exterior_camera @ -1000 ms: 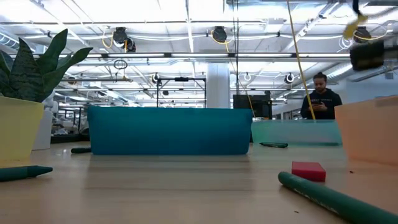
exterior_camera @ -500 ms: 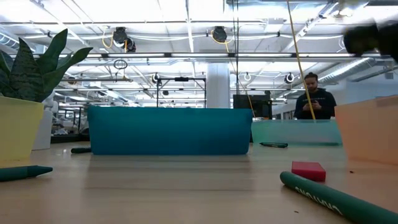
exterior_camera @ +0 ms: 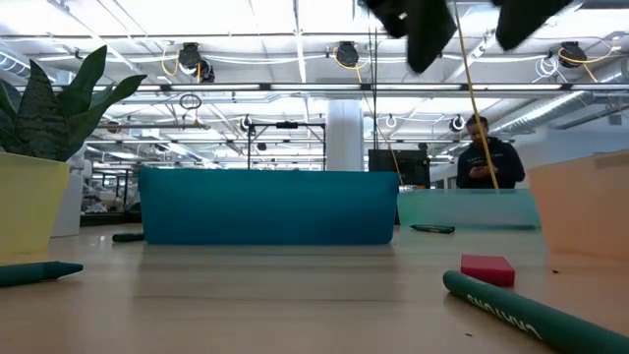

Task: Sort crayons/erasers/pens/pencils in bins
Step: Put the red eraser into the orange bin

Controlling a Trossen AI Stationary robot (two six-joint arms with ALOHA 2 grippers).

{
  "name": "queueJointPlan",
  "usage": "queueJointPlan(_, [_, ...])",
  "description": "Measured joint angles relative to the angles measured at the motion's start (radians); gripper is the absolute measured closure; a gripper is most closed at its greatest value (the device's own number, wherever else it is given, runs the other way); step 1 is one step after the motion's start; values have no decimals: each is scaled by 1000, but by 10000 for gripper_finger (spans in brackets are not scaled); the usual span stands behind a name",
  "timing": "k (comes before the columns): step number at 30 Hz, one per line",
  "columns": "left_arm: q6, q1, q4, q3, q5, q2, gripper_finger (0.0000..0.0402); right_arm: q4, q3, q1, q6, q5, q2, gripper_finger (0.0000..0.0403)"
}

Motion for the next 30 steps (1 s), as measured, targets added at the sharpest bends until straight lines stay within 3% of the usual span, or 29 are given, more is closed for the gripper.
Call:
queueJointPlan(4, [-10,0,0,0,3,0,153,26,38,-9,-83,-60,108,178])
queueJointPlan(9, [-16,-1,0,0,2,0,153,29,36,-6,-229,-56,200,178])
queueJointPlan(16, [-2,-1,0,0,-4,0,153,19,35,-8,-257,-34,274,195])
queueJointPlan(22, [7,-1,0,0,-4,0,153,32,-5,-15,-283,-30,277,230])
queueJointPlan(30, [28,-1,0,0,-4,0,153,41,-60,-6,-286,-29,278,306])
